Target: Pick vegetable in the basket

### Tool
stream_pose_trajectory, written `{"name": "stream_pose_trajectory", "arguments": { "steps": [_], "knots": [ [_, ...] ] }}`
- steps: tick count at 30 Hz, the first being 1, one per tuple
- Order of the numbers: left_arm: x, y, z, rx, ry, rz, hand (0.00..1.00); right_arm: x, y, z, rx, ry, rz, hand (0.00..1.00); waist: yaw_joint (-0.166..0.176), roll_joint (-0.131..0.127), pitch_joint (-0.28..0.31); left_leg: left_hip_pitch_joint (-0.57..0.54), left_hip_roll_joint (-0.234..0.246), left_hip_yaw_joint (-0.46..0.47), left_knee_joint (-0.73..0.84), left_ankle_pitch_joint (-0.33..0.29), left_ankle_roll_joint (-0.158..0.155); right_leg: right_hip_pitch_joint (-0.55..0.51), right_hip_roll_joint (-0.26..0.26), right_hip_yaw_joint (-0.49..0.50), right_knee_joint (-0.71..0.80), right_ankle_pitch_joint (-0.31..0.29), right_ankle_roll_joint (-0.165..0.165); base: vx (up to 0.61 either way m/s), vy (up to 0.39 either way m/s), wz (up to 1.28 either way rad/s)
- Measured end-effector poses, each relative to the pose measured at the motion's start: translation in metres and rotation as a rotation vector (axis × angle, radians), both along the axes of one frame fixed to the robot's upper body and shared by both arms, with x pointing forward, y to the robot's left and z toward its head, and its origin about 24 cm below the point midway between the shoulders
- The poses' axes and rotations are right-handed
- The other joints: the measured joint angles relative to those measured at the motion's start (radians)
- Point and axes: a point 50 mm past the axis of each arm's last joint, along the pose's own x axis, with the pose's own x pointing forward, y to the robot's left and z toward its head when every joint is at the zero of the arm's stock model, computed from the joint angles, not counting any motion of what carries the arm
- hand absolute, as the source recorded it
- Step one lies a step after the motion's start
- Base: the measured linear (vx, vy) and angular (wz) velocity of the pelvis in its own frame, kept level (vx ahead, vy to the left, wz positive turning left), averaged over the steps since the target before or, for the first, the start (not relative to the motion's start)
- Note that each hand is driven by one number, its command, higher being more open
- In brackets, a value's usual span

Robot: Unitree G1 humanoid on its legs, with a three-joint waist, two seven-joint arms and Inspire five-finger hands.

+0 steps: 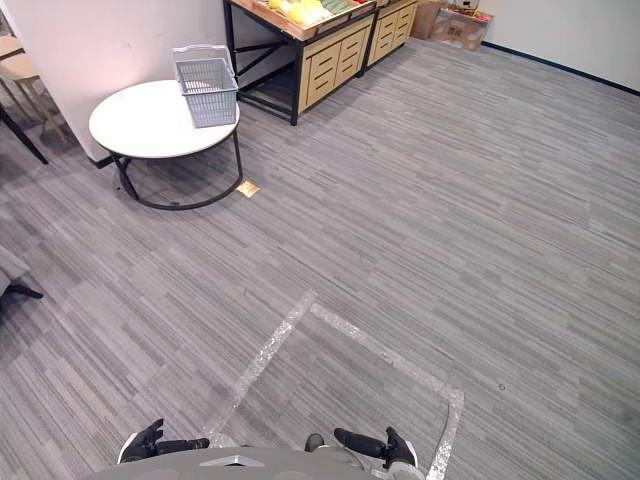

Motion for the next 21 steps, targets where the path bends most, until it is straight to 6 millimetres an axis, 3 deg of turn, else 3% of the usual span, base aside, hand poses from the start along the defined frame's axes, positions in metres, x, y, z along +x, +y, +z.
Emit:
{"name": "stream_pose_trajectory", "arguments": {
  "steps": [21],
  "knots": [
    [0.0014, 0.0001, 0.0001, 0.002, 0.001, -0.018, 1.0, -0.0001, 0.0005, -0.0001, 0.0, 0.001, 0.006, 1.0, -0.001, -0.003, 0.002, 0.001, -0.002, -0.007, 0.0, -0.003, -0.002, 0.003, -0.002, -0.007, -0.001, 0.002, -0.003, -0.01, -0.006, 0.0]
  ]
}}
